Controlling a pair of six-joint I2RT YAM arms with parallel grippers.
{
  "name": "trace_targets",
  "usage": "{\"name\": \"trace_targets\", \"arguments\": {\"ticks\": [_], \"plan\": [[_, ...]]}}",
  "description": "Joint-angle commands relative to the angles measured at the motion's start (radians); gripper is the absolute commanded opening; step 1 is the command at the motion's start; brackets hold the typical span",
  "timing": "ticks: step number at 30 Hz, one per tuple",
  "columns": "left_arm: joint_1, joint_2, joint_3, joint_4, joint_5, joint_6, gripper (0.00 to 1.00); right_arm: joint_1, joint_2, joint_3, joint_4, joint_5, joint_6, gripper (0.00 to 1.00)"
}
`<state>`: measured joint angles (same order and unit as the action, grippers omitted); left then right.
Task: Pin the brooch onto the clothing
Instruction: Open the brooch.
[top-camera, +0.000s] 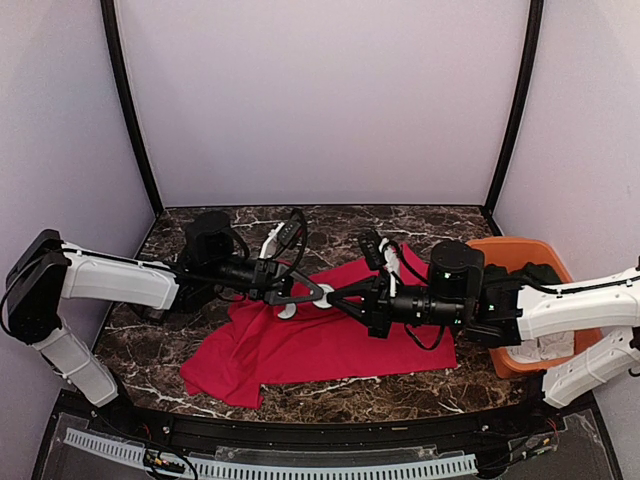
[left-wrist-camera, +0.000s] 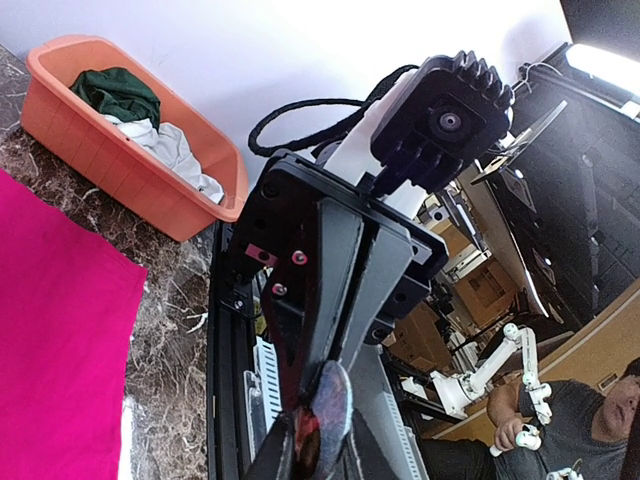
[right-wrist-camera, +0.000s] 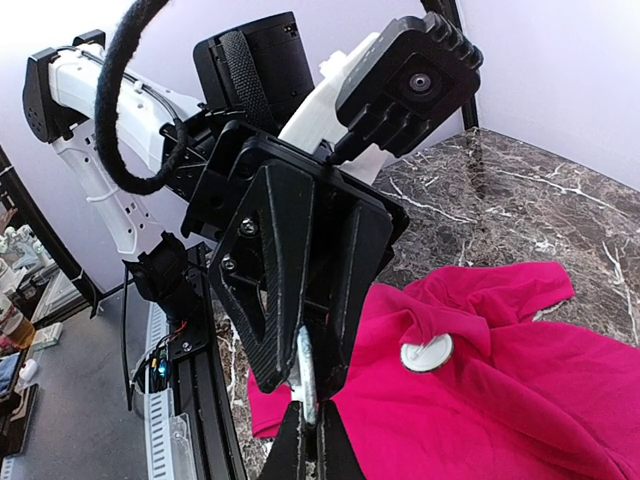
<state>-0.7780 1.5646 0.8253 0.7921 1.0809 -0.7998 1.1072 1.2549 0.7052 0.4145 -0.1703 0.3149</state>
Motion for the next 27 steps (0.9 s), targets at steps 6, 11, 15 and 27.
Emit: {"name": "trace_targets", "arguments": {"ticks": [6, 11, 15, 27], "plan": [[-0.003, -0.005, -0.02, 0.035, 0.013, -0.029, 0.16, 0.007, -0.025, 0.009, 0.008, 0.046, -0.024, 0.0], [-0.004, -0.009, -0.008, -0.011, 0.0, 0.005, 0.05, 0.008, -0.016, 0.027, -0.002, 0.042, -0.014, 0.0], [-0.003, -0.017, 0.006, -0.08, -0.021, 0.058, 0.03, 0.01, -0.003, 0.043, -0.009, 0.034, 0.008, 0.0], [-0.005, -0.078, 0.05, -0.418, -0.212, 0.275, 0.02, 0.014, 0.045, 0.094, -0.043, 0.091, 0.037, 0.0]]}}
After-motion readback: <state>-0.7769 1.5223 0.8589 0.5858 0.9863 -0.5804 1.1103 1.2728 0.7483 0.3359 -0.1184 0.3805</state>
